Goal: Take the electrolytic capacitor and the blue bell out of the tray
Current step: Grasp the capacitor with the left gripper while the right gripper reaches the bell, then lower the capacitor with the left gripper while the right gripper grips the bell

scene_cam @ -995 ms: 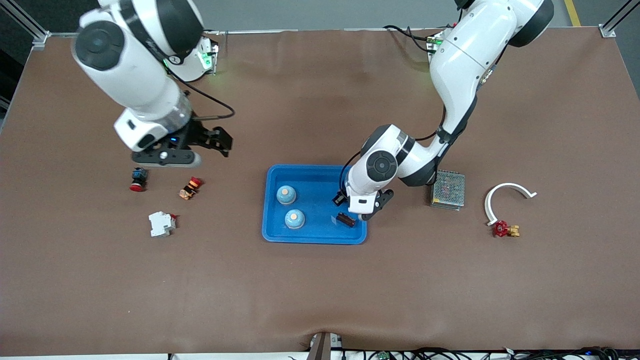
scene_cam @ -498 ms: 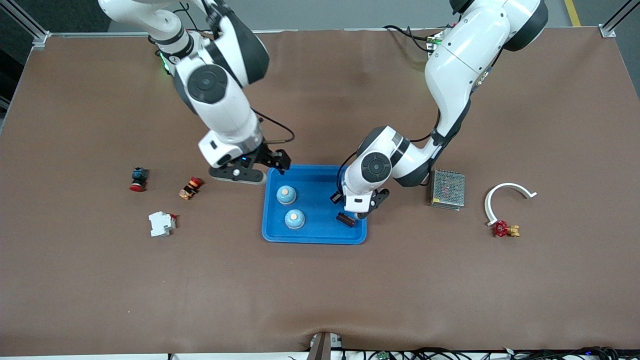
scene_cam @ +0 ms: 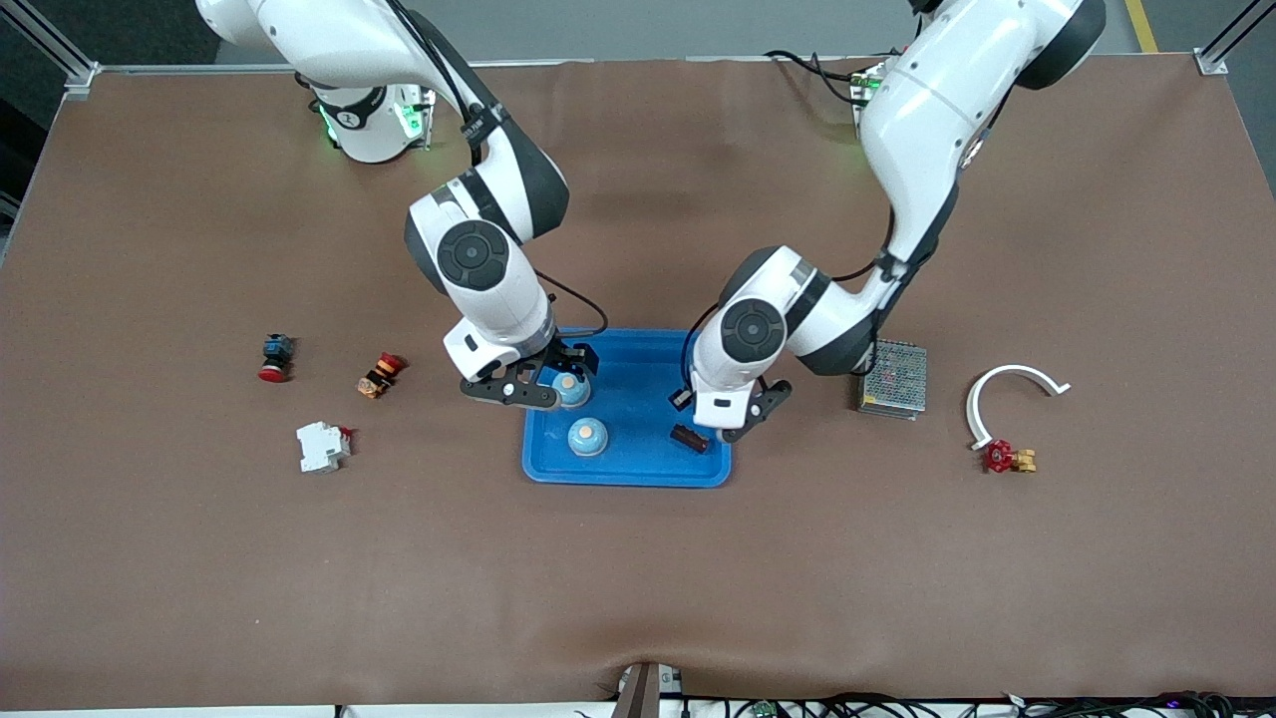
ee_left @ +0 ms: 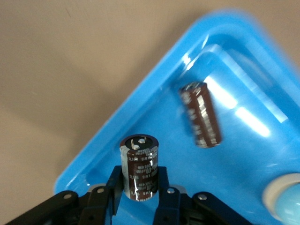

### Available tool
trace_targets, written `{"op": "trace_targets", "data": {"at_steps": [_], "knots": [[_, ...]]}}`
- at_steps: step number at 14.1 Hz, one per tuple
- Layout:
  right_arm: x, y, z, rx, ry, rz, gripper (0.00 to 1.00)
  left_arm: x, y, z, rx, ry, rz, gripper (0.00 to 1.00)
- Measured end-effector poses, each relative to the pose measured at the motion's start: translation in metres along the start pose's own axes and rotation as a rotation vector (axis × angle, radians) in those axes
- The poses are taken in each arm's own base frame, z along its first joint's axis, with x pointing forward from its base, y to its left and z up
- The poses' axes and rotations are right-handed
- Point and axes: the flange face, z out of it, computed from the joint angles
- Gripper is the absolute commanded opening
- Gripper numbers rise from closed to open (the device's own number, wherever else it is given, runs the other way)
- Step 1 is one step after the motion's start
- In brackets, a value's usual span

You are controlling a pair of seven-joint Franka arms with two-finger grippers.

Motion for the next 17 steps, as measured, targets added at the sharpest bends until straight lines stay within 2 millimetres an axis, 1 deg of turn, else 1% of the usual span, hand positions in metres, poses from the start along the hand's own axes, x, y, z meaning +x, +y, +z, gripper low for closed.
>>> {"op": "trace_targets", "data": {"at_steps": [2, 4, 7, 9, 12, 15, 17], "knots": [[0.002, -0.002, 0.008, -0.008, -0.004, -0.004, 1.00, 0.019, -0.005, -0.050, -0.018, 0.040, -0.027, 0.00], [0.000, -0.005, 0.019, -0.017, -0.013, -0.010, 1.00, 0.047, -0.021, -0.093, -0.013, 0.074, -0.046, 0.00], [-0.007, -0.013, 0.040, -0.029, -0.021, -0.027, 1.00, 0.091, -0.050, -0.138, 0.003, 0.095, -0.012, 0.00], [-0.005, -0.016, 0.053, -0.025, -0.001, -0.038, 1.00, 0.114, -0.070, -0.159, 0.028, 0.096, 0.008, 0.00], [0.000, -0.015, 0.074, -0.031, 0.013, -0.045, 1.00, 0.140, -0.100, -0.183, 0.083, 0.081, 0.078, 0.00], [0.005, -0.010, 0.082, -0.059, 0.030, -0.061, 1.00, 0.177, -0.141, -0.210, 0.132, 0.054, 0.157, 0.00], [0.007, -0.007, 0.086, -0.078, 0.039, -0.073, 1.00, 0.203, -0.169, -0.223, 0.145, 0.040, 0.186, 0.00]]}}
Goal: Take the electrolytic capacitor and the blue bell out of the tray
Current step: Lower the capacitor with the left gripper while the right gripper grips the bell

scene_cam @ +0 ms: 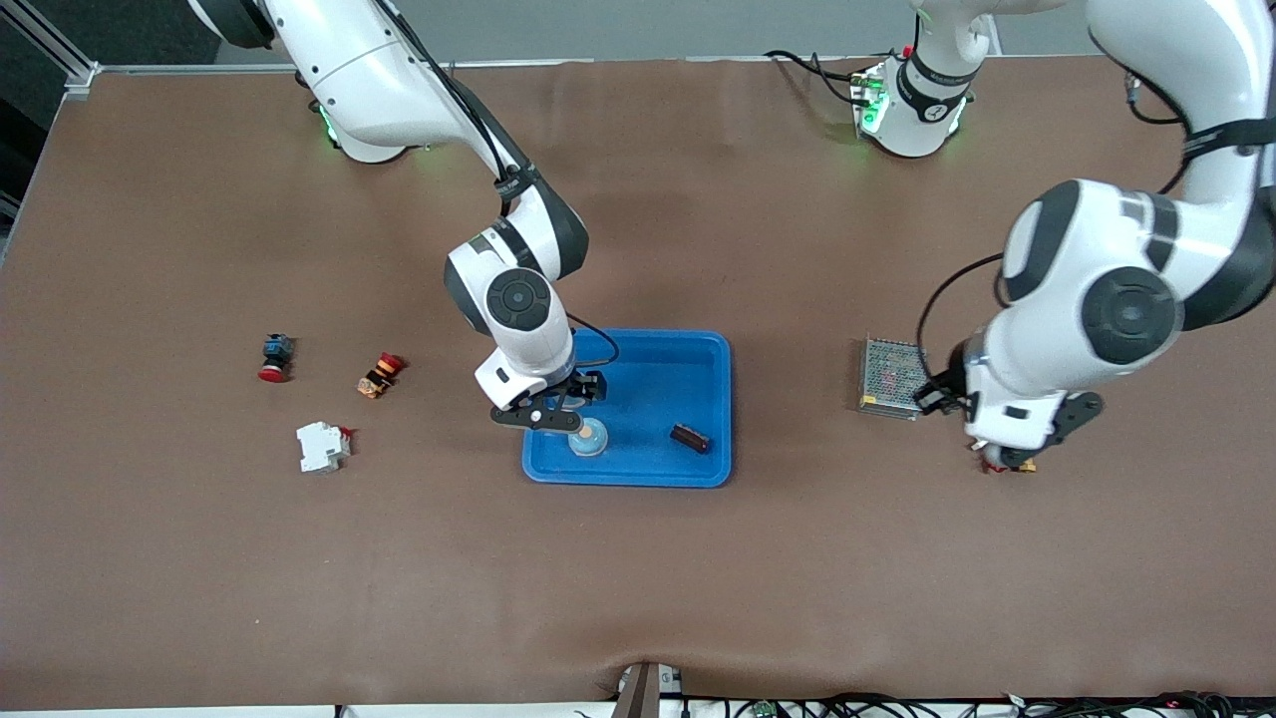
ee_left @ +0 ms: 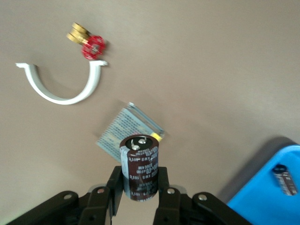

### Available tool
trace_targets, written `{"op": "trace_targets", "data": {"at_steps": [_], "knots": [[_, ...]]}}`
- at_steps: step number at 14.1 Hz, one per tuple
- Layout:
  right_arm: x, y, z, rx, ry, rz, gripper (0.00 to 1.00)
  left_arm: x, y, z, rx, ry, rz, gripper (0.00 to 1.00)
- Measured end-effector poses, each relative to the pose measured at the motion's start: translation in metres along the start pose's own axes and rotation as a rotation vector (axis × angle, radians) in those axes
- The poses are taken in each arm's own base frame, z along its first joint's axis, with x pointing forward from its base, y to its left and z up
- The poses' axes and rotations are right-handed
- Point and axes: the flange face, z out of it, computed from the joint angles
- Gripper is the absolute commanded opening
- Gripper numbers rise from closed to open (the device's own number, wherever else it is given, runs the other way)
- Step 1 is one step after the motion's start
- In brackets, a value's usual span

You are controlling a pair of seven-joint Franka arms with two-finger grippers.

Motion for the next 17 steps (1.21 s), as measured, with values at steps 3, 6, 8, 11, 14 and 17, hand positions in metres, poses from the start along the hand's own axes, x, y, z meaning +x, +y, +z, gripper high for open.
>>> {"op": "trace_targets", "data": {"at_steps": [3, 6, 8, 11, 14, 17], "knots": [[-0.003, -0.002, 0.007, -0.008, -0.009, -0.006, 1.00, 0.030, -0.042, 0.002, 0.004, -0.022, 0.042, 0.00], [-0.007, -0.004, 0.013, -0.014, -0.019, -0.013, 1.00, 0.055, -0.081, 0.012, 0.006, -0.045, 0.071, 0.00], [-0.010, -0.005, 0.015, -0.019, -0.026, -0.016, 1.00, 0.069, -0.106, 0.023, 0.008, -0.067, 0.081, 0.00], [-0.014, -0.007, 0.019, -0.024, -0.033, -0.022, 1.00, 0.084, -0.134, 0.046, 0.008, -0.097, 0.068, 0.00], [-0.022, -0.014, 0.024, -0.028, -0.041, -0.037, 1.00, 0.101, -0.151, 0.084, 0.013, -0.080, 0.058, 0.00], [-0.030, -0.021, 0.031, -0.031, -0.044, -0.053, 1.00, 0.113, -0.156, 0.126, 0.051, -0.072, 0.073, 0.00]]}}
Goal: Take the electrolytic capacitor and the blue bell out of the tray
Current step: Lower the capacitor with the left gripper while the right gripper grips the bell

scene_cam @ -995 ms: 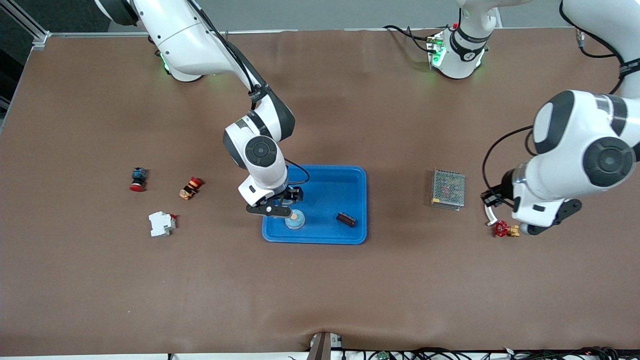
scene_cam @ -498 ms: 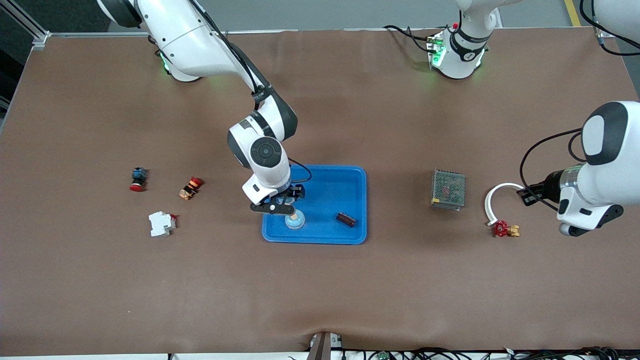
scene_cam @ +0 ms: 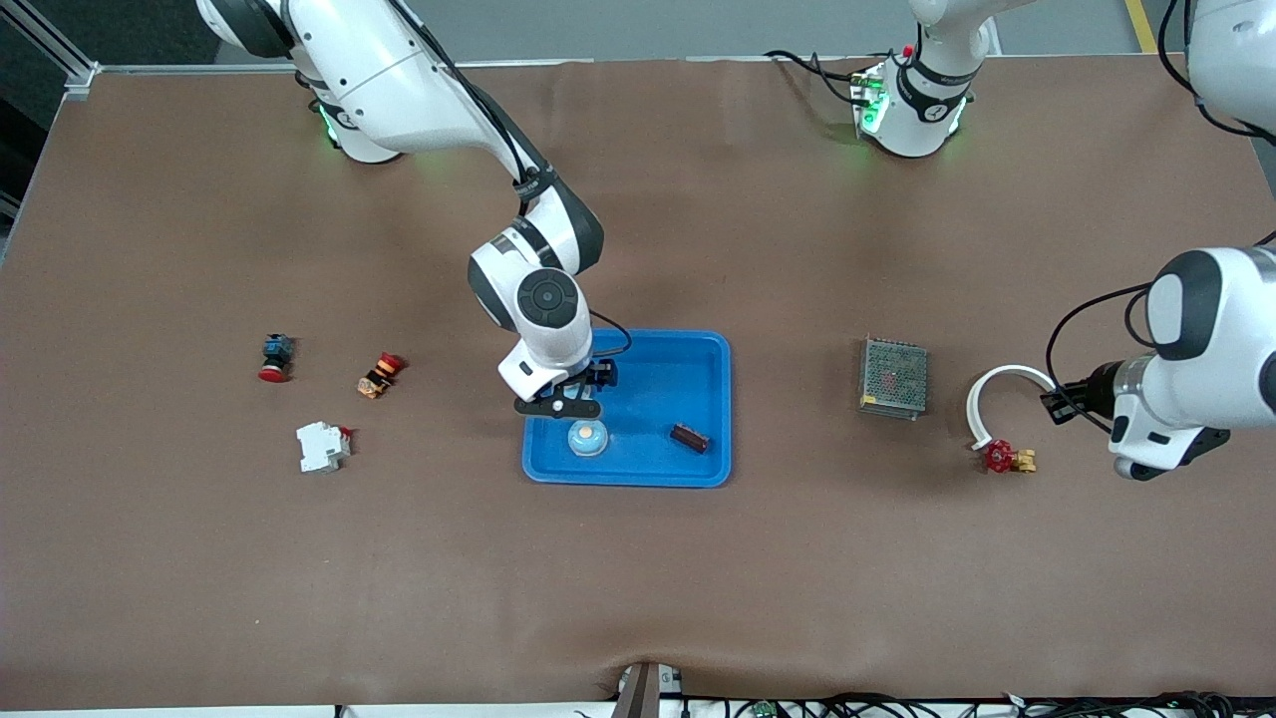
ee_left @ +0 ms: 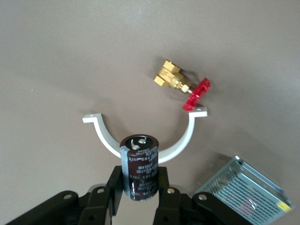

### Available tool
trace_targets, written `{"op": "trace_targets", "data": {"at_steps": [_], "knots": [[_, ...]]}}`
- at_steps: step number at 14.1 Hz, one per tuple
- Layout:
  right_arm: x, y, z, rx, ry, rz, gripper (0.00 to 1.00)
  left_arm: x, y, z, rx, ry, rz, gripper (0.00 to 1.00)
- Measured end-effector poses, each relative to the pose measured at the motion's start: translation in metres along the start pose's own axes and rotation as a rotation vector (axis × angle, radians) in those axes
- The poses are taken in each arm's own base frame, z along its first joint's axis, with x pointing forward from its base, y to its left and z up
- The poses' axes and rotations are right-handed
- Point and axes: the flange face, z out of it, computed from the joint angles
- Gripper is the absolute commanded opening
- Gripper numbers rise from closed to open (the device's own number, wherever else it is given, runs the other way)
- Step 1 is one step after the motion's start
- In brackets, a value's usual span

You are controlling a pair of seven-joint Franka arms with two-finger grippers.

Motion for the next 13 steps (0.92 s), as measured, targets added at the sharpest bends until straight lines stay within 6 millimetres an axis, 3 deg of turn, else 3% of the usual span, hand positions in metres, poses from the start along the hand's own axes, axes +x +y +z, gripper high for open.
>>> {"op": "trace_targets", "data": {"at_steps": [7, 12, 13], "knots": [[0.007, 0.005, 0.007, 0.007, 0.015, 0.011, 1.00, 0.025, -0.019, 0.077, -0.037, -0.042, -0.036, 0.00], [0.006, 0.004, 0.018, 0.009, 0.017, 0.010, 1.00, 0.030, -0.015, 0.117, -0.048, -0.077, -0.033, 0.00], [0.007, 0.004, 0.018, 0.011, 0.019, 0.010, 1.00, 0.030, -0.014, 0.122, -0.050, -0.080, -0.033, 0.04]]}}
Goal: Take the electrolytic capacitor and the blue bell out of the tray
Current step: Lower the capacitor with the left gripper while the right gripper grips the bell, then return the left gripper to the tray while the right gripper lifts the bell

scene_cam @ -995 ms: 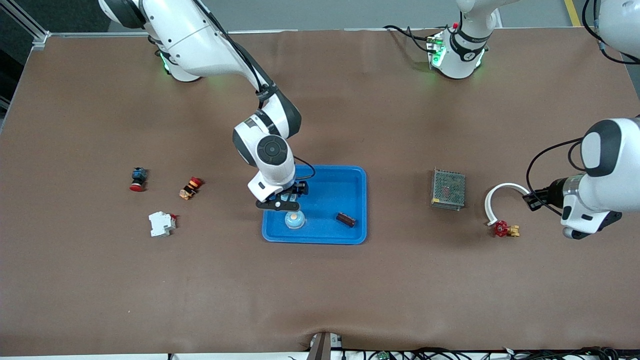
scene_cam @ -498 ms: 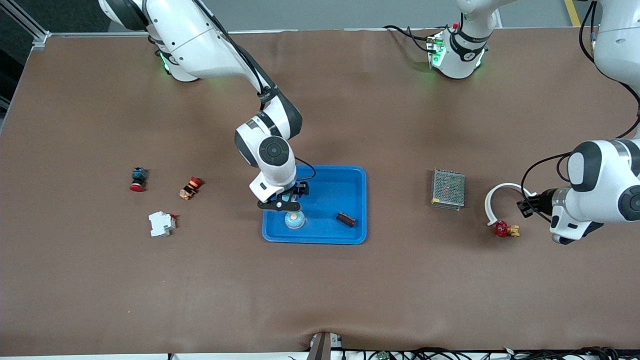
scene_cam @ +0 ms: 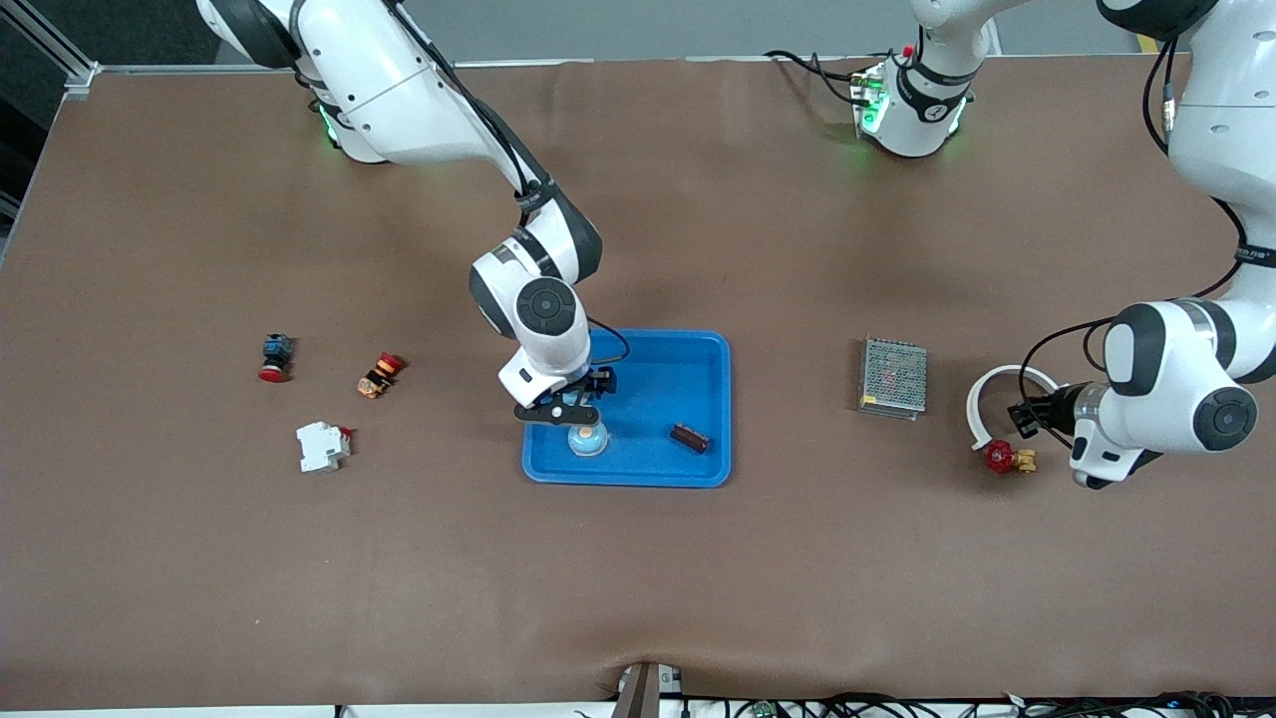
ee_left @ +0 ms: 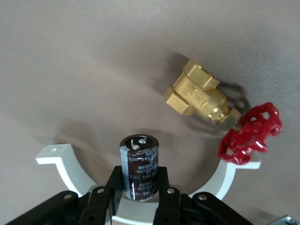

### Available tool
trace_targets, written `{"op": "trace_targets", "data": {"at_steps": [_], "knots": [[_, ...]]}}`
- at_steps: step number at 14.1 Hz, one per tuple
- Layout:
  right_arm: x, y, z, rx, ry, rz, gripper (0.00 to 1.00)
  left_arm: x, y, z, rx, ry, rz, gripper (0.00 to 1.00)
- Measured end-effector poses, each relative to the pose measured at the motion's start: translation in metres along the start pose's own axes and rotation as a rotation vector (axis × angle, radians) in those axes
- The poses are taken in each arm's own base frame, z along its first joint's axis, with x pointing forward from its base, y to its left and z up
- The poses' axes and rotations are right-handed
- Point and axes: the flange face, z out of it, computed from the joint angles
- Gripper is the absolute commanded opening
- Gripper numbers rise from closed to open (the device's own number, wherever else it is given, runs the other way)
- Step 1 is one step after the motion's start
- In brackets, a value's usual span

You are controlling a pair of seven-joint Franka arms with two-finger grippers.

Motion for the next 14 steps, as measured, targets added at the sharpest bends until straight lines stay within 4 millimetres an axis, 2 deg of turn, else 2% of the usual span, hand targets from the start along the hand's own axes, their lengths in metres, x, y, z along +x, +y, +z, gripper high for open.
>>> {"op": "trace_targets", "data": {"at_steps": [1, 3, 4, 7, 9, 11, 14], "knots": [[0.000, 0.000, 0.000, 0.003, 0.003, 0.000, 1.00, 0.001, 0.000, 0.004, -0.001, -0.004, 0.000, 0.18], [0.001, -0.001, -0.001, 0.006, 0.007, 0.000, 1.00, 0.001, 0.001, 0.007, -0.003, -0.005, 0.001, 0.76], [0.001, -0.001, -0.001, 0.006, 0.007, 0.000, 0.93, 0.001, 0.001, 0.007, -0.003, -0.004, -0.001, 1.00], [0.001, -0.001, -0.001, 0.006, 0.007, 0.000, 0.68, 0.003, 0.002, -0.001, -0.009, 0.011, -0.030, 1.00], [0.001, -0.001, -0.001, 0.006, 0.007, -0.001, 0.56, -0.001, 0.006, -0.020, -0.005, 0.017, -0.041, 1.00], [0.001, -0.002, -0.004, 0.007, 0.008, -0.002, 0.44, -0.012, 0.020, -0.055, -0.004, 0.025, -0.061, 1.00], [0.001, -0.002, -0.004, 0.007, 0.008, -0.005, 0.40, -0.038, 0.063, -0.115, -0.013, 0.039, -0.142, 1.00]]}}
